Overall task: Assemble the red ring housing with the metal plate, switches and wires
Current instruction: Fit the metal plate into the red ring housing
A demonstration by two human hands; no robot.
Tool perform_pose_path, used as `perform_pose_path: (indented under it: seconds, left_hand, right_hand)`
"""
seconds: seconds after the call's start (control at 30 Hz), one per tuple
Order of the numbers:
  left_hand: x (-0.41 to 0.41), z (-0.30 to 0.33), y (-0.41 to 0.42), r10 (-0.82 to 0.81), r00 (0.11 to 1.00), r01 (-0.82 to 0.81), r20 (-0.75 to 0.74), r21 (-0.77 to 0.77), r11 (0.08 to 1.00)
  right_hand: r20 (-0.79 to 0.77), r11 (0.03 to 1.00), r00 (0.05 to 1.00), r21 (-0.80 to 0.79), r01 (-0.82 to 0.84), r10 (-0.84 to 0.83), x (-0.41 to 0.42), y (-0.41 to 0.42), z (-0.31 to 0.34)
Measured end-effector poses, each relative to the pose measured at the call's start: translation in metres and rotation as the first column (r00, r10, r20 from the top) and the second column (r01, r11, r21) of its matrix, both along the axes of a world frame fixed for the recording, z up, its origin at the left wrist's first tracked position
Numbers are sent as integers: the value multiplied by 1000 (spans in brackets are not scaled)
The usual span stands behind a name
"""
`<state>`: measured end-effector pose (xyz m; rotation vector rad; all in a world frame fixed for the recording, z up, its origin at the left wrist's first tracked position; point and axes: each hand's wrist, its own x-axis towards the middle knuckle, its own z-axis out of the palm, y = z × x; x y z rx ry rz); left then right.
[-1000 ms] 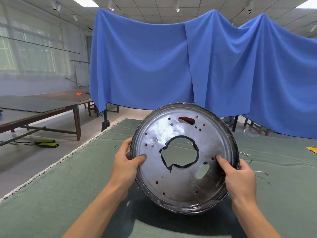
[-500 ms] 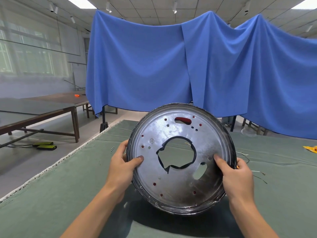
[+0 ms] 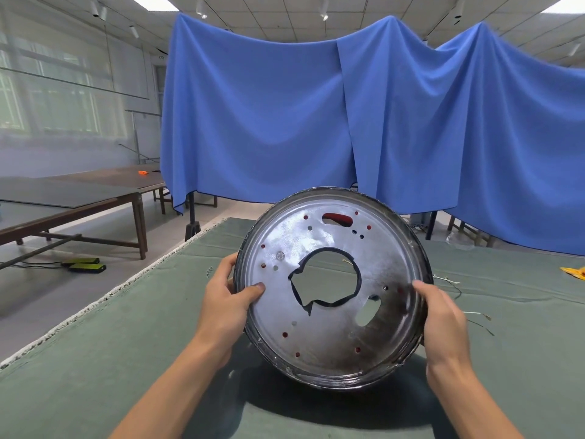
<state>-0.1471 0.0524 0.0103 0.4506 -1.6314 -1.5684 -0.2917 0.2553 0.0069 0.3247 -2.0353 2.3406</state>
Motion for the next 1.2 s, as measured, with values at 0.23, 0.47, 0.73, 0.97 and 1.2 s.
perform_pose_path:
  seconds: [0.23, 0.47, 0.73, 0.97, 1.2]
  left_hand:
    - [1, 0, -4, 34, 999, -35, 14, 87, 996]
    - [1, -1, -5, 13, 999, -18, 33, 171, 985]
    - [0, 0, -5, -9, 998, -6, 59, 249, 968]
    - [1, 1, -5, -17, 998, -4, 68, 291, 957]
    - [1, 0, -10, -36, 988, -19, 148, 352, 936]
  right_hand:
    - [0, 985, 987, -75, -157, 158, 5, 4, 5]
    - [-84, 985, 987, -97, -142, 134, 6, 2, 5]
    - [-152, 985, 983, -124, -119, 100, 10, 2, 7]
    - [-184, 989, 981, -126, -82, 58, 12, 1, 7]
    - [-68, 998, 996, 6, -65, 65, 7, 1, 4]
